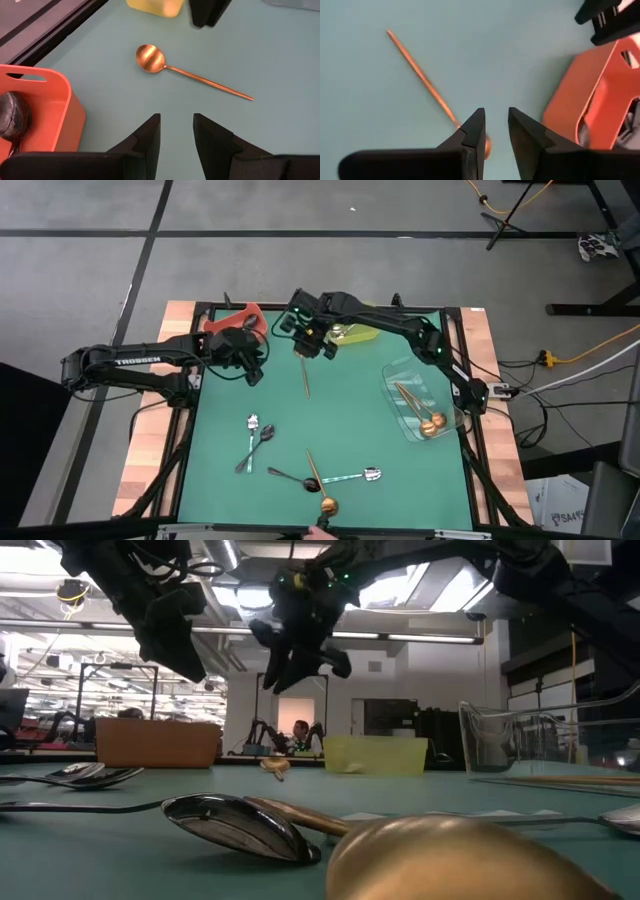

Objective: Sort silverware by color (type)
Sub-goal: Put the top gold spoon into the transparent bin

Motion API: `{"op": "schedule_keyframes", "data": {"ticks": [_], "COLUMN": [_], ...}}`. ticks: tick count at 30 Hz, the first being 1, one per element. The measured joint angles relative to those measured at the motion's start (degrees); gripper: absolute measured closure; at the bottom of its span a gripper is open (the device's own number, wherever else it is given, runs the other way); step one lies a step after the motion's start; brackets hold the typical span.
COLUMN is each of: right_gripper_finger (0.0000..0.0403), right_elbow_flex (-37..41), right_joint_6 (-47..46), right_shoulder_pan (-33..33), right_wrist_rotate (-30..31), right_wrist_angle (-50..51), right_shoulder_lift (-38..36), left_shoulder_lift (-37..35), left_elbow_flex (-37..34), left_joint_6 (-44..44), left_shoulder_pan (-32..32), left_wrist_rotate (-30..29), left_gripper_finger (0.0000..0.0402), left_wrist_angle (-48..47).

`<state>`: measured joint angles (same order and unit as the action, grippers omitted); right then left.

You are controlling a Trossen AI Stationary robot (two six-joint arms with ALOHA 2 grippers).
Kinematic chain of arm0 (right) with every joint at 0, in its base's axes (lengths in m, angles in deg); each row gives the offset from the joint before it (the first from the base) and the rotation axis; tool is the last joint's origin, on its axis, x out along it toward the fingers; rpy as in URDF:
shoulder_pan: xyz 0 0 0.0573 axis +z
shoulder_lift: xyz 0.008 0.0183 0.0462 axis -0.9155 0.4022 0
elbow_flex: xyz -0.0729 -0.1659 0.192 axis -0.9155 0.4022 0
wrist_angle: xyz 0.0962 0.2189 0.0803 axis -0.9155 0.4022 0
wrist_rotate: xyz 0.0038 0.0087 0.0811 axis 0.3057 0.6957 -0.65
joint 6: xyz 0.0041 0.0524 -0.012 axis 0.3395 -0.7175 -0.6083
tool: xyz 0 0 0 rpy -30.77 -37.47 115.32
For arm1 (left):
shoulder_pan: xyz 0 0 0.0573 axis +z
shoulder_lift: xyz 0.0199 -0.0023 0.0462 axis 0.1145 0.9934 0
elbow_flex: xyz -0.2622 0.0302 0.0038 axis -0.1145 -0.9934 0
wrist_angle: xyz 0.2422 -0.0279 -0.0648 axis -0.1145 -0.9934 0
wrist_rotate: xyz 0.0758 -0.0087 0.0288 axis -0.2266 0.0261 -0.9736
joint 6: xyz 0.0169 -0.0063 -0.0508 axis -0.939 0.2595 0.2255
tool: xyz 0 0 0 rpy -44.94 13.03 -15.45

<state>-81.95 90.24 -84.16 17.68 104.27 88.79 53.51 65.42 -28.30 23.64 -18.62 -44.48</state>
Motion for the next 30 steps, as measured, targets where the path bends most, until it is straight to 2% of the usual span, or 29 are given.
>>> {"op": "schedule_keyframes", "data": {"ticks": [7, 18, 30], "right_gripper_finger": [0.0324, 0.0324, 0.0324], "right_elbow_flex": [0.0, 0.0, 0.0], "right_joint_6": [3.0, 3.3, 3.4], "right_shoulder_pan": [0.7, 0.7, 0.7], "right_wrist_rotate": [3.1, 3.7, 3.7], "right_wrist_angle": [2.5, 3.3, 2.1], "right_shoulder_lift": [2.9, 7.9, 10.1], "left_shoulder_lift": [0.0, 0.0, 0.0], "left_elbow_flex": [0.0, 0.0, 0.0], "left_joint_6": [0.0, -0.2, -0.2], "left_shoulder_pan": [0.0, 0.0, 0.0], "left_wrist_rotate": [0.0, 0.0, 0.0], "left_gripper_finger": [0.0292, 0.0292, 0.0292], "left_wrist_angle": [0.1, 0.2, 0.2]}}
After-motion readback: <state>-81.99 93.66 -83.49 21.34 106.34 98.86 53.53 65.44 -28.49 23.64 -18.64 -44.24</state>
